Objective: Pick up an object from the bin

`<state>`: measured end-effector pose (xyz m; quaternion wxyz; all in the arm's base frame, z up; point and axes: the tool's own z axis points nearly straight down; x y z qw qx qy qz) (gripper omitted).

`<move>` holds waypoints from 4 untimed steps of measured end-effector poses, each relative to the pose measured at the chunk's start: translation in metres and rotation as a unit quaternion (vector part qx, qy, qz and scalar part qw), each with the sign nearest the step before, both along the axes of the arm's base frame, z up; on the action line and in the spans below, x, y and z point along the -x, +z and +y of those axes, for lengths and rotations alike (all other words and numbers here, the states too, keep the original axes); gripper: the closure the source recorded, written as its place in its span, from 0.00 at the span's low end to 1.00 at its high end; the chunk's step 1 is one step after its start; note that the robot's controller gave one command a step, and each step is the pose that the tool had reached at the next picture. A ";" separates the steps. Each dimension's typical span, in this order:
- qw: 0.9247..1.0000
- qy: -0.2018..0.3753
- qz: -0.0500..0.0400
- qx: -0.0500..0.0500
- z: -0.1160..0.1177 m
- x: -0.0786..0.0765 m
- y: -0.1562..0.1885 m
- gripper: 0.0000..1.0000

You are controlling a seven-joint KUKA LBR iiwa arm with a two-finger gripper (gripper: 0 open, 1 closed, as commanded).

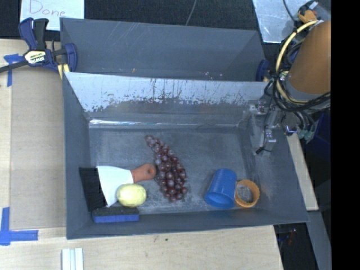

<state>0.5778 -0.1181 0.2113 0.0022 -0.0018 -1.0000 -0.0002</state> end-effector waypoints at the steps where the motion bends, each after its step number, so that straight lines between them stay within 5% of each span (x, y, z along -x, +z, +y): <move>1: 1.000 0.002 -0.004 0.001 0.001 -0.002 0.005 0.00; 2: 0.986 0.168 -0.005 0.001 0.034 0.041 -0.087 0.00; 3: 0.942 0.335 -0.009 0.003 0.044 0.029 -0.058 0.00; 4: 0.933 0.361 -0.003 -0.001 0.074 0.067 -0.103 0.00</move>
Offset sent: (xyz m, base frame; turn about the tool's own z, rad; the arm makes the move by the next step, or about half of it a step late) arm -0.0665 0.0542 -0.1413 -0.5341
